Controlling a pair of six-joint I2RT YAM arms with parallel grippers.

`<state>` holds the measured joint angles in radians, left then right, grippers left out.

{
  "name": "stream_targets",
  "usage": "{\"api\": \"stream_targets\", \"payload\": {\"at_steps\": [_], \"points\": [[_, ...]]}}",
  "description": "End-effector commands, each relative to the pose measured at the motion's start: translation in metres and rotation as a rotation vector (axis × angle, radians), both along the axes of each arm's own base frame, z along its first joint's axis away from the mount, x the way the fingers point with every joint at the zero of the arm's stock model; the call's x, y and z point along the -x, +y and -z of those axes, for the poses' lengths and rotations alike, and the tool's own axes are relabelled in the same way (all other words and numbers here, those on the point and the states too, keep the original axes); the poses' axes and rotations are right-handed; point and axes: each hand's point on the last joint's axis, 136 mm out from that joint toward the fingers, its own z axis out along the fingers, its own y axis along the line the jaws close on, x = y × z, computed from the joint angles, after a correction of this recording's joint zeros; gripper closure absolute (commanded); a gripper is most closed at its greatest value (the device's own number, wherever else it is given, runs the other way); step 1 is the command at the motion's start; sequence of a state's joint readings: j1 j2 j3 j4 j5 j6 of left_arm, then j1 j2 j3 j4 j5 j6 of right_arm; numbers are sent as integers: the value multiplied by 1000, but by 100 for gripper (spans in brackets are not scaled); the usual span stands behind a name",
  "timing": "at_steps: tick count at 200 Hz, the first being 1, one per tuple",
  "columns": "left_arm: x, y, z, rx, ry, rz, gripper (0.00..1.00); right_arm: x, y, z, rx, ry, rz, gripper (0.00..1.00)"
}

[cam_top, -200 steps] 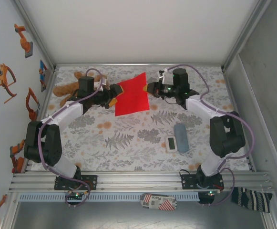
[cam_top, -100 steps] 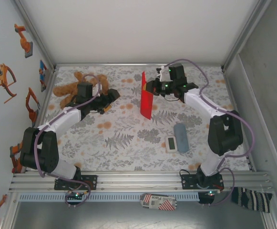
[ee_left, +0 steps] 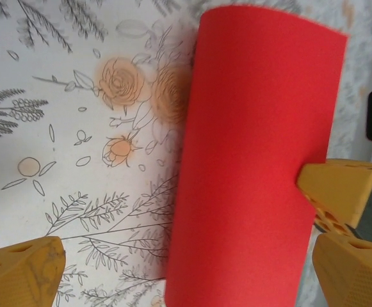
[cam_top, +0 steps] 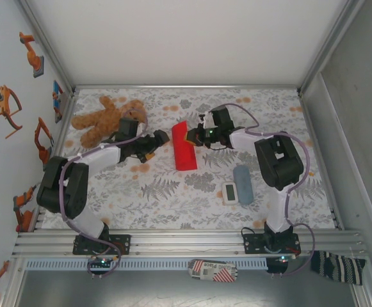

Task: Fold a paper plane with a square sheet of paper (pick it up from the middle)
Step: First fold in half a square sheet of paper at the center of the table.

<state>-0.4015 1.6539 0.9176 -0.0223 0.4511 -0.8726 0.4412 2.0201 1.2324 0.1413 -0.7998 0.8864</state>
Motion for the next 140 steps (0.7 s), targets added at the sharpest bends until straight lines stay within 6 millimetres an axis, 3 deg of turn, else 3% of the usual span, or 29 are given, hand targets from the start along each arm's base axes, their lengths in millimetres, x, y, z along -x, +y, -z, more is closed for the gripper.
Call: {"api": "stream_targets", "payload": {"at_steps": [1,47,140], "points": [[-2,-10,7,-73,-3,47,2,-6,-9,11,55,-27,21,100],[-4,-38,17,-98,19,96,10,-7,-16,35,137,-11,11,100],[-14,-50,45,-224,86,75,34,-10,-18,42,139,-7,-18,100]]}}
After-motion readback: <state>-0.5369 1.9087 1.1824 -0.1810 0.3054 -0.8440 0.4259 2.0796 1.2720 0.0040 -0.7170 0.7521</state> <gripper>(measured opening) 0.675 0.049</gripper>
